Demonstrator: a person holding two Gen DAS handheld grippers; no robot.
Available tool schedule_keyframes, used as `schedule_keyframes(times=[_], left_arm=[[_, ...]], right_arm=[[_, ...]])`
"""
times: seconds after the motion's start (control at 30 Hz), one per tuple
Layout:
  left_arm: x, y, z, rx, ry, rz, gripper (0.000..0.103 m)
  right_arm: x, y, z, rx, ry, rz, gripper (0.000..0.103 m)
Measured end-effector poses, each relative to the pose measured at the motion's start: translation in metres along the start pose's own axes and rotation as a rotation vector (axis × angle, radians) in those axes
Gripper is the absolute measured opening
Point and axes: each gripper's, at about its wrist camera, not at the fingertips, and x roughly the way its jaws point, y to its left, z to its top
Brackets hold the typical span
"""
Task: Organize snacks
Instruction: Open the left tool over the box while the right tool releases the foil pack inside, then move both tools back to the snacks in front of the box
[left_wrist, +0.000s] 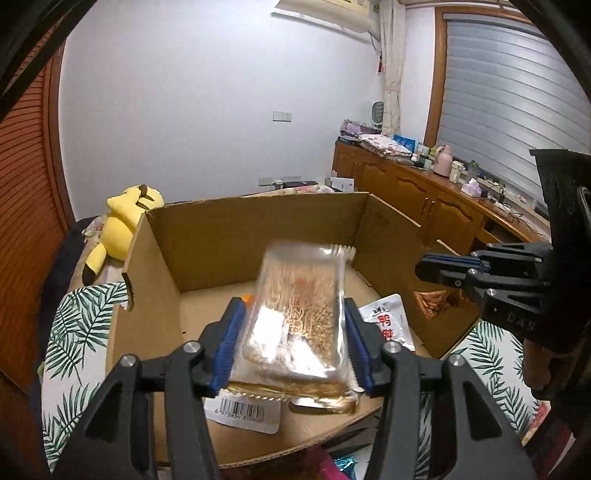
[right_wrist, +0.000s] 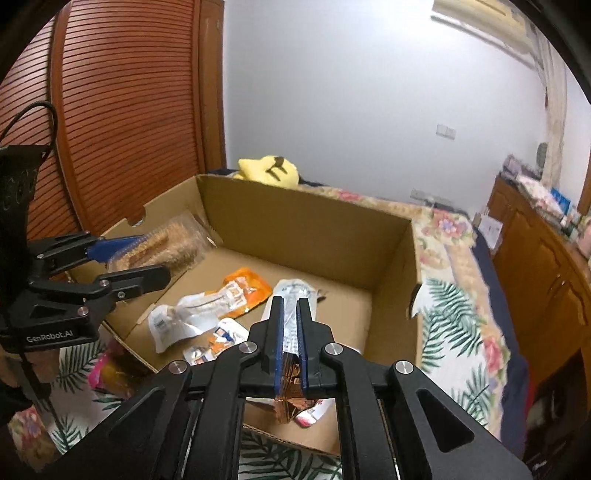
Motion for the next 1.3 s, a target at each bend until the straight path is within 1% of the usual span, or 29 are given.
schedule_keyframes(times=[0.07,0.13,0.2,0.23,0.37,0.4,0.43,0.5,0.63,0.8,0.9,1.03,1.2,1.3], left_arm=[[0.001,0.0,-0.001,-0.003,-0.001,0.004,0.055],[0.001,0.0,-0.002,-0.008,-0.003,0.005,0.062],[-0.001,0.0,-0.003,-0.013,-0.012,0.001,0.062],[-0.002,0.0,-0.004,-0.012,-0.014,0.0,0.063],[-0.01,-0.002,-0.006,-0.004,-0.025,0.003,0.065],[-0.013,-0.004,-0.007,-0.001,-0.03,0.004,0.069],[-0.017,-0.005,-0.008,0.001,-0.036,0.002,0.079],[-0.025,-0.007,-0.01,0.012,-0.057,-0.01,0.084],[-0.045,-0.01,-0.013,0.025,-0.085,-0.019,0.086],[-0.074,-0.015,-0.025,0.044,-0.119,-0.011,0.089],[-0.087,-0.014,-0.034,0.049,-0.13,-0.007,0.089],[-0.096,-0.012,-0.053,0.044,-0.127,0.002,0.09],[-0.094,-0.004,-0.082,0.031,-0.089,0.014,0.09],[-0.089,0.0,-0.1,0.017,-0.065,0.028,0.09]], right_arm=[[0.002,-0.001,-0.002,0.003,-0.001,0.003,0.003],[0.003,-0.001,-0.004,0.007,0.001,0.005,0.012],[0.006,-0.003,-0.007,0.022,0.004,0.023,0.046],[0.005,-0.003,-0.007,0.026,0.005,0.033,0.047],[-0.002,0.001,-0.01,0.029,-0.012,0.037,0.047],[-0.006,0.001,-0.011,0.033,-0.018,0.043,0.047],[-0.009,0.002,-0.012,0.034,-0.021,0.044,0.047],[-0.021,0.007,-0.017,0.027,-0.035,0.042,0.047],[-0.051,0.017,-0.03,0.03,-0.082,0.061,0.048],[-0.082,0.026,-0.053,0.044,-0.11,0.092,0.05],[-0.088,0.028,-0.069,0.053,-0.092,0.098,0.051],[-0.091,0.029,-0.095,0.052,-0.061,0.081,0.053],[-0.076,0.025,-0.129,0.06,0.022,0.077,0.06],[-0.067,0.025,-0.144,0.059,0.053,0.065,0.062]])
